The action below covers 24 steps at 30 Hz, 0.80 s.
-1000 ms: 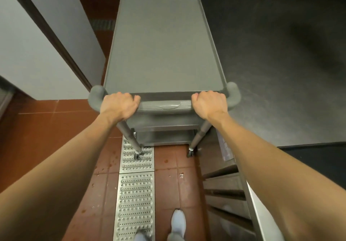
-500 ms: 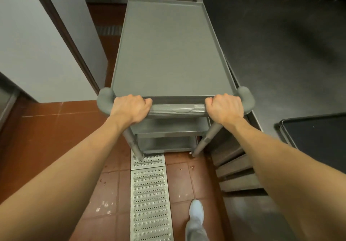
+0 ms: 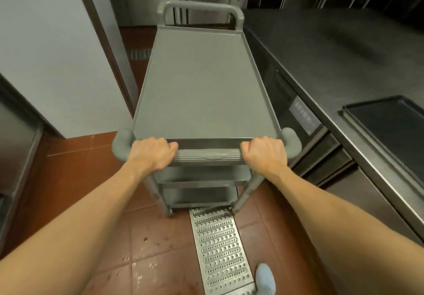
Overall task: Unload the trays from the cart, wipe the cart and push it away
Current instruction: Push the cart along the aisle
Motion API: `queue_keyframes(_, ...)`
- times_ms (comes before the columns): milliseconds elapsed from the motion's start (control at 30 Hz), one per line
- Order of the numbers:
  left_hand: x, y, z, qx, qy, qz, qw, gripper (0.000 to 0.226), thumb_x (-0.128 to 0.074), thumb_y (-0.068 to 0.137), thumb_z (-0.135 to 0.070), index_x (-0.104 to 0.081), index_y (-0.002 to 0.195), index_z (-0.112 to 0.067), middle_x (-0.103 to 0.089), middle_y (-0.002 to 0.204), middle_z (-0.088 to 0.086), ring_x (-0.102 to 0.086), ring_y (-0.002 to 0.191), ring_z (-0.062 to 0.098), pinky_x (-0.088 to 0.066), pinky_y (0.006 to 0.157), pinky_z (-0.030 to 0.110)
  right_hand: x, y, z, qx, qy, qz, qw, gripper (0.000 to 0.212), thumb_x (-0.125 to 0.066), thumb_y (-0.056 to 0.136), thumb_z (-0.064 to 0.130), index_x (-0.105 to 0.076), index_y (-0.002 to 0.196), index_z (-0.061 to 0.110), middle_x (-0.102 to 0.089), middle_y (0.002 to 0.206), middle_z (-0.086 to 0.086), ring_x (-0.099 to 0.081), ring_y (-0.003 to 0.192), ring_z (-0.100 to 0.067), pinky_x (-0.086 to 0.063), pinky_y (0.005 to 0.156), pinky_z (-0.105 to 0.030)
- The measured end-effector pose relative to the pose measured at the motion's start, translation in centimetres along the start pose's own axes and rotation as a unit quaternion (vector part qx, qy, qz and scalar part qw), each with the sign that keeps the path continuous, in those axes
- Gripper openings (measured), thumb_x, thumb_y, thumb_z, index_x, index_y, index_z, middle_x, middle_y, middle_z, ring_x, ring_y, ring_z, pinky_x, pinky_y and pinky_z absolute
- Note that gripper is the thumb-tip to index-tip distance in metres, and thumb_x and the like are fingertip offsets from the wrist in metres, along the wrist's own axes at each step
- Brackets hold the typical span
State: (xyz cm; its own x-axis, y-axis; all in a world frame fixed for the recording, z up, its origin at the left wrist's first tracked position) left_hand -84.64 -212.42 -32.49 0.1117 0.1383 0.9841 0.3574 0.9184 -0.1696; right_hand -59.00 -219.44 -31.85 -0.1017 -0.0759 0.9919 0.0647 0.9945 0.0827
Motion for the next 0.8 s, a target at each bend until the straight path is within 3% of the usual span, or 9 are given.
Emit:
queue_keyframes(100,-0.6,-4.2,2.8,0.025,-0.018,0.017,0.999,0.033,-0.027,0.095,-0.034,-0.045,0.073,-0.018,-0.065,0.112,0.02,-0.06,0.102,0.036,-0.041,0.076,0.039,0.5,-3.4,3.9,0.021,-0.014,0.011,1.0,0.032,-0.04,0.093,0.021,-0.056,0.066,0.015,-0.069,0.073,-0.009,-0.061,0.062,-0.031,-0.016,0.046,-0.025)
queue_keyframes(333,-3.1,-13.7,6.7,0.031,-0.002,0.026,0.999,0.037,-0.025,0.095,-0.037,-0.05,0.077,-0.016,-0.066,0.107,0.02,-0.061,0.096,0.036,-0.041,0.073,0.038,2.4,-11.0,10.0,0.04,0.001,-0.004,0.999,0.034,-0.04,0.097,0.021,-0.068,0.085,0.008,-0.071,0.084,-0.015,-0.067,0.08,-0.036,-0.039,0.062,-0.033)
queue_keyframes(500,-5.5,-20.8,8.0,0.043,0.001,0.008,0.999,0.043,-0.021,0.091,-0.041,-0.055,0.081,-0.016,-0.067,0.101,0.017,-0.061,0.089,0.034,-0.039,0.068,0.037,2.7,-16.8,12.9,0.062,0.005,-0.008,0.998,0.032,-0.04,0.096,0.022,-0.064,0.077,0.012,-0.07,0.079,-0.013,-0.065,0.071,-0.033,-0.031,0.054,-0.029)
queue_keyframes(600,-6.9,-26.9,8.8,0.047,-0.001,-0.006,0.999,0.044,-0.018,0.088,-0.042,-0.053,0.08,-0.015,-0.067,0.094,0.013,-0.06,0.082,0.032,-0.043,0.066,0.037,3.2,-21.2,15.0,0.054,0.048,-0.002,0.997,0.035,-0.04,0.094,0.024,-0.052,0.062,0.014,-0.067,0.069,-0.008,-0.062,0.062,-0.03,-0.042,0.056,-0.029)
queue_keyframes(700,-7.8,-33.0,9.4,0.038,0.005,-0.023,0.999,0.035,-0.022,0.093,-0.036,-0.049,0.081,-0.017,-0.065,0.089,0.01,-0.061,0.08,0.03,-0.05,0.068,0.038,3.4,-25.4,17.4,0.052,0.061,0.002,0.997,0.038,-0.039,0.093,0.027,-0.048,0.058,0.014,-0.062,0.064,-0.005,-0.063,0.062,-0.03,-0.042,0.055,-0.029)
queue_keyframes(800,-8.4,-38.0,10.4,0.027,0.031,-0.017,0.999,0.025,-0.026,0.094,-0.032,-0.045,0.086,-0.019,-0.065,0.091,0.009,-0.063,0.084,0.031,-0.045,0.062,0.036,4.0,-28.9,19.8,0.063,0.075,0.002,0.995,0.041,-0.04,0.092,0.027,-0.042,0.054,0.012,-0.06,0.061,-0.005,-0.063,0.06,-0.029,-0.034,0.052,-0.026)
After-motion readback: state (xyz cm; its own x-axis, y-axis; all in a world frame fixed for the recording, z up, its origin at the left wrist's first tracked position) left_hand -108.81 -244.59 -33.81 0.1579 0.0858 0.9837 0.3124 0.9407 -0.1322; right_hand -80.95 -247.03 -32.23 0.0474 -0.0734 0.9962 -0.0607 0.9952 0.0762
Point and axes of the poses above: each hand's wrist, its own y-axis towards the middle knuckle, its own x-axis out of the back of the hand, z = x × y, the point moved 1 cm from there along y, towards the middle knuckle
